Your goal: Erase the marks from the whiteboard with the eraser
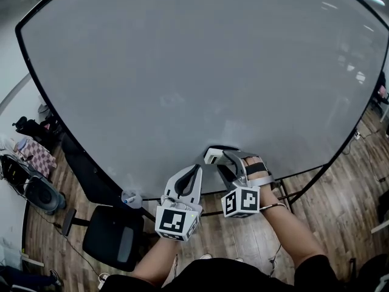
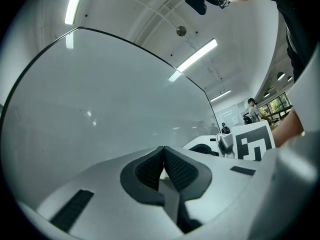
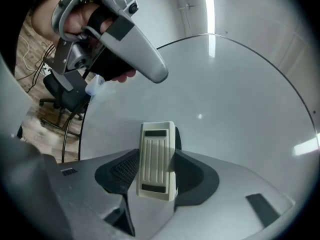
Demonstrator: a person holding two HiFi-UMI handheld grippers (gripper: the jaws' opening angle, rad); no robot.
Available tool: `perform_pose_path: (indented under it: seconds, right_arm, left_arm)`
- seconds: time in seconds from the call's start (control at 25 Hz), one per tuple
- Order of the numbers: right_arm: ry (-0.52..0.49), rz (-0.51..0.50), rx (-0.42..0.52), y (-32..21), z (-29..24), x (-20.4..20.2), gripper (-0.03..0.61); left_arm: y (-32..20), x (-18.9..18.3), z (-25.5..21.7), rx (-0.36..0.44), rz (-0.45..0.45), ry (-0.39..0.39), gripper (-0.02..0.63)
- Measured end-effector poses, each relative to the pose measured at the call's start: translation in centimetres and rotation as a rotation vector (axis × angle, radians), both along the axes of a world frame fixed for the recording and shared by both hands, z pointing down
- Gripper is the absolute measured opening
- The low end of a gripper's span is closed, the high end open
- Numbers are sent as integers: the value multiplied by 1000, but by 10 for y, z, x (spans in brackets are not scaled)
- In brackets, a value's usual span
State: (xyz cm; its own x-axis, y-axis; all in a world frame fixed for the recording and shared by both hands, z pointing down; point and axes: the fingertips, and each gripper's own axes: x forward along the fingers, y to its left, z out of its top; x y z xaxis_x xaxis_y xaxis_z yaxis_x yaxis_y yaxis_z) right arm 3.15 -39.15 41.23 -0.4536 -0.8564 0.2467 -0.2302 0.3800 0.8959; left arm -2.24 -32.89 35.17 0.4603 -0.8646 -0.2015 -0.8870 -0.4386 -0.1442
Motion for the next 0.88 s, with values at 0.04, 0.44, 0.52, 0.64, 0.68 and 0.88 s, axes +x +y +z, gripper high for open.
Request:
perform_pose_path:
  seconds: [0.04, 0.44, 0.52, 0.64, 0.68, 0.88]
  right_arm:
    - [-17, -4, -5, 3, -2, 0, 243]
    - [-416, -30, -30, 44, -64, 15, 244]
    - [-548, -27, -58, 50, -77, 22, 244]
    - [-676, -45, -54, 56, -92, 33, 244]
    - [-714, -52, -47, 58, -97, 38, 244]
    - [-923, -50, -42, 66, -118, 66, 244]
  left_arm:
    - [0, -1, 0, -2, -5, 1, 18]
    - [1, -9, -2, 5, -30, 7, 18]
    - [1, -8, -1, 0, -29, 13, 18]
    - [2, -3, -1, 0, -28, 12, 18]
    - [3, -2, -1, 1, -27, 9, 18]
    - [4, 4, 0, 1, -23, 3, 18]
